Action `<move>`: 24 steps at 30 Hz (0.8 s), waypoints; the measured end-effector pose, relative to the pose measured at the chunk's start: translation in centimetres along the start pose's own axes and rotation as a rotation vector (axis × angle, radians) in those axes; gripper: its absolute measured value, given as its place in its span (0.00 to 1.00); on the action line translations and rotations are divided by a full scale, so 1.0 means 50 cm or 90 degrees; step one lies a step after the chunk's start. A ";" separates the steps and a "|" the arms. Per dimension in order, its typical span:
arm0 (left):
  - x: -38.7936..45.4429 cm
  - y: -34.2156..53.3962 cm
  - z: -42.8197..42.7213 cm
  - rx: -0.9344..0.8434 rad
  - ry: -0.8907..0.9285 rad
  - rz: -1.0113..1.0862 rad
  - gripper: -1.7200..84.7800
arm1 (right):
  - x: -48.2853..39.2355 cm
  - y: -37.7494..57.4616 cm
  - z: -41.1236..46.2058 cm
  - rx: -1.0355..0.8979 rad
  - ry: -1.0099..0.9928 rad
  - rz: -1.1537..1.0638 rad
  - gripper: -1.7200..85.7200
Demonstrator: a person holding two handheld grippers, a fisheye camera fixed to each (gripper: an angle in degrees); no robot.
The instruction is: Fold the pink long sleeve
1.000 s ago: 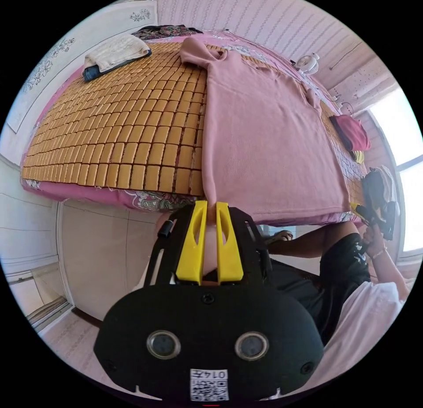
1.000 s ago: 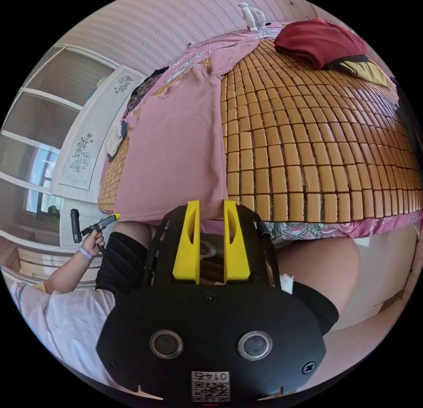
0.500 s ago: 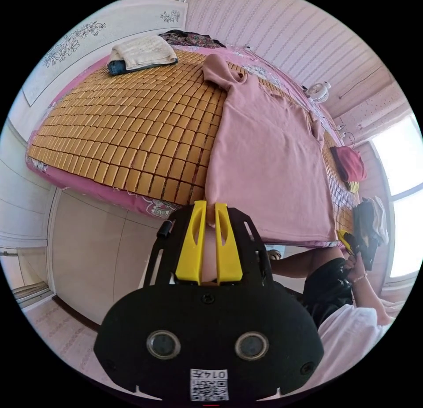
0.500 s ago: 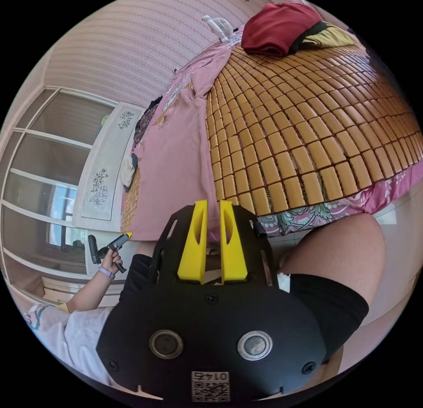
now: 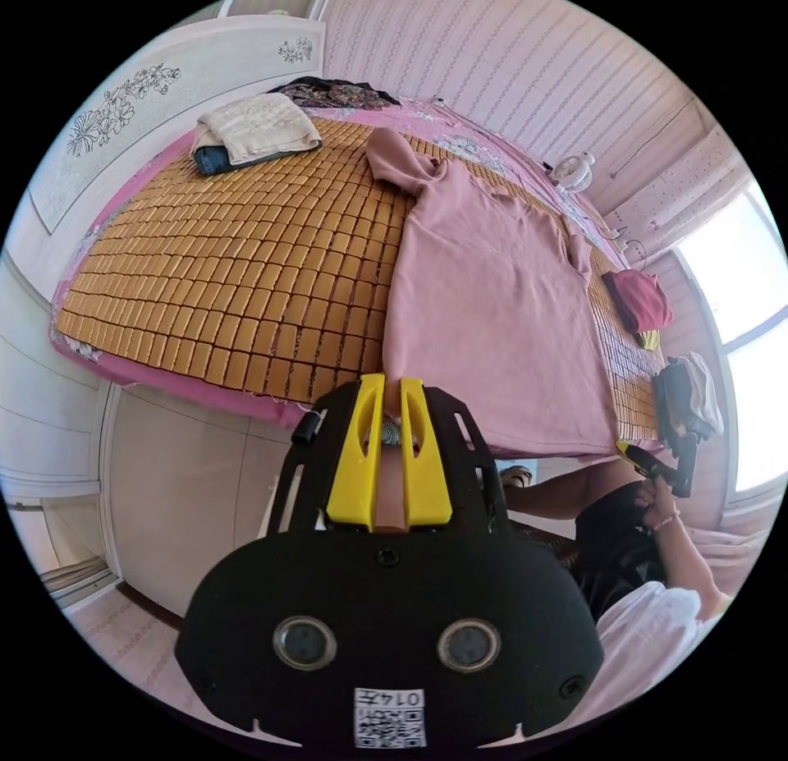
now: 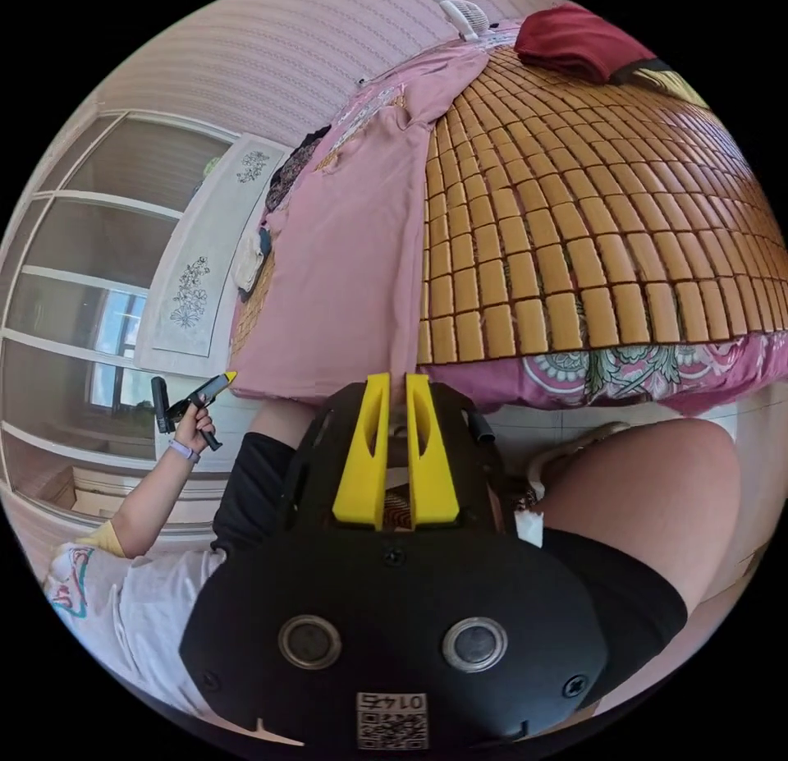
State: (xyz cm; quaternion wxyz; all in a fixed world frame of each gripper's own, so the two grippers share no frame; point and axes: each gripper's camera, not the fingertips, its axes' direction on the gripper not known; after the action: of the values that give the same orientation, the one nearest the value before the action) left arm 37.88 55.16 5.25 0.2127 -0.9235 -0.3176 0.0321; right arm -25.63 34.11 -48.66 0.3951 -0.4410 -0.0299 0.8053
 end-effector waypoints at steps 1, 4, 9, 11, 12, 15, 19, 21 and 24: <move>-0.003 0.004 -0.003 0.001 0.001 0.001 0.06 | 0.003 0.006 -0.005 0.007 -0.011 0.005 0.05; -0.019 0.030 -0.018 0.004 0.016 -0.004 0.06 | 0.012 0.034 -0.028 0.037 -0.053 0.025 0.05; -0.046 0.077 -0.046 0.004 0.032 -0.039 0.07 | 0.015 0.072 -0.056 0.074 -0.070 0.036 0.05; -0.056 0.098 -0.060 0.010 0.025 -0.049 0.06 | 0.020 0.080 -0.058 0.076 -0.078 0.048 0.05; -0.066 0.114 -0.072 0.019 0.023 -0.058 0.06 | 0.021 0.086 -0.060 0.081 -0.088 0.053 0.05; -0.093 0.155 -0.101 0.038 0.042 -0.078 0.04 | 0.017 0.105 -0.066 0.104 -0.111 0.059 0.05; -0.105 0.191 -0.130 0.049 0.040 -0.084 0.02 | -0.003 0.125 -0.063 0.107 -0.125 0.047 0.05; -0.093 0.202 -0.150 0.060 0.041 -0.074 0.01 | -0.028 0.139 -0.061 0.104 -0.122 0.022 0.05; -0.049 0.198 -0.171 0.073 0.045 -0.030 0.01 | -0.065 0.154 -0.058 0.098 -0.113 -0.016 0.05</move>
State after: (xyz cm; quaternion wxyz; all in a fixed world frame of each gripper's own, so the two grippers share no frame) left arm 43.24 43.51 8.74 0.2770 -0.9027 -0.3289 0.0126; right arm -27.22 25.81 -51.26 0.4336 -0.3359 -0.0080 0.8361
